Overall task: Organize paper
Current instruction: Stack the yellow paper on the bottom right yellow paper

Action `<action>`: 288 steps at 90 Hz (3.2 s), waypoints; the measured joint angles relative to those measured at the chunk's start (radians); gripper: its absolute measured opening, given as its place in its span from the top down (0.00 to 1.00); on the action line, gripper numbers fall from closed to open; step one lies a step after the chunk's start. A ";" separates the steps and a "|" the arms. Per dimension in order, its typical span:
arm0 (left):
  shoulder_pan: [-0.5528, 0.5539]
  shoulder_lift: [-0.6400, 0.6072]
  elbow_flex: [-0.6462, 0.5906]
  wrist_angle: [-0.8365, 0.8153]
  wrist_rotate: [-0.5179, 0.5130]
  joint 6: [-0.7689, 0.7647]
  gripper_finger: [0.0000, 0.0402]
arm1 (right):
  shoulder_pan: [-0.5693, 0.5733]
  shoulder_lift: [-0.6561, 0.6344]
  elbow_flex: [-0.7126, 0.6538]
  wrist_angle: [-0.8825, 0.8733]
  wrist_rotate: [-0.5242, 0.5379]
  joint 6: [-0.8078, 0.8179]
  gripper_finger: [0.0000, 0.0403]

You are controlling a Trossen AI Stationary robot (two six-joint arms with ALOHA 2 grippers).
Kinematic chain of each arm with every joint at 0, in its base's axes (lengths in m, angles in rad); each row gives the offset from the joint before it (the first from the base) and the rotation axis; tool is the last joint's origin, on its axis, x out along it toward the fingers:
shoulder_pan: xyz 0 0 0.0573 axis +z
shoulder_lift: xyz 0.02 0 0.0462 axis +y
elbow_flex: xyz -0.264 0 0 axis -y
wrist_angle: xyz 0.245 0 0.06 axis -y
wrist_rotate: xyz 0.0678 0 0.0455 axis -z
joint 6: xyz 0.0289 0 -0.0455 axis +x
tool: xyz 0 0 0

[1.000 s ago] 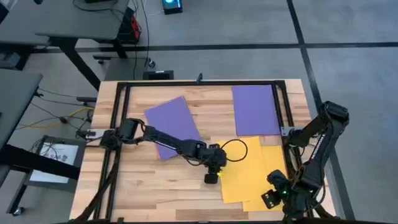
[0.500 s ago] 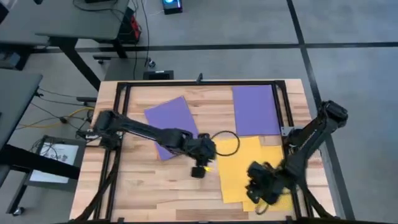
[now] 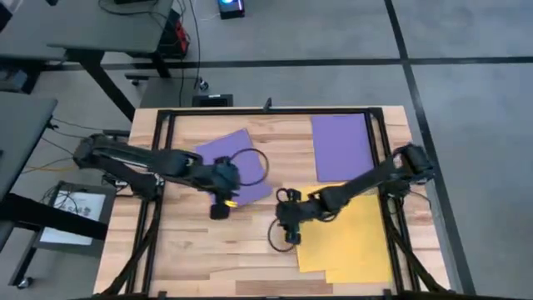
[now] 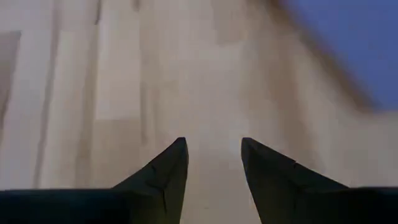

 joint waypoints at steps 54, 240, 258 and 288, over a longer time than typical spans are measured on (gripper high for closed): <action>0.000 -0.136 -0.175 0.014 -0.026 0.017 0.84 | 0.077 0.016 -0.001 -0.281 0.007 0.123 1.00; 0.002 -0.136 -0.173 0.049 -0.032 0.006 0.84 | -0.136 -0.113 -0.095 -0.799 0.033 0.888 1.00; 0.002 -0.136 -0.173 0.061 -0.033 0.018 0.84 | -0.122 -0.175 -0.095 -0.815 0.062 0.929 1.00; 0.002 -0.136 -0.173 0.066 -0.034 0.029 0.84 | 0.005 -0.297 -0.093 -0.393 0.082 0.533 1.00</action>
